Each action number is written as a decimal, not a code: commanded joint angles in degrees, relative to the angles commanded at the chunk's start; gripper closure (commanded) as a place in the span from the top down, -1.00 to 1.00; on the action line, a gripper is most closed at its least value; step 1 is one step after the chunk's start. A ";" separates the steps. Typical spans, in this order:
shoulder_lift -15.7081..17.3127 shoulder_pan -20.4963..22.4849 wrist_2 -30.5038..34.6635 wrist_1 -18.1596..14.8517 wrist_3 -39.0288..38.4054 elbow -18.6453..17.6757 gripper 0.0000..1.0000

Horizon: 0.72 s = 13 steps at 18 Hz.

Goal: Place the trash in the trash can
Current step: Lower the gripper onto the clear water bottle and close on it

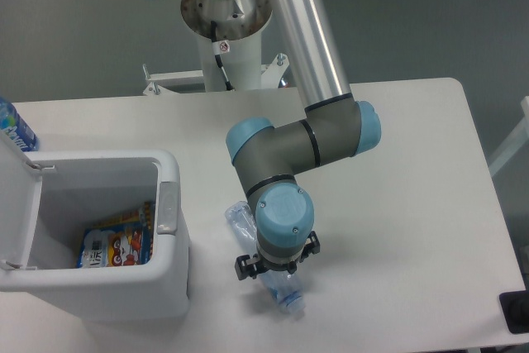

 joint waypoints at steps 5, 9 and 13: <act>-0.62 -0.26 0.26 0.00 -0.09 0.44 1.00; -0.70 -0.35 0.26 0.00 -0.53 0.44 0.99; -1.23 -0.61 2.63 0.00 -0.97 0.44 0.98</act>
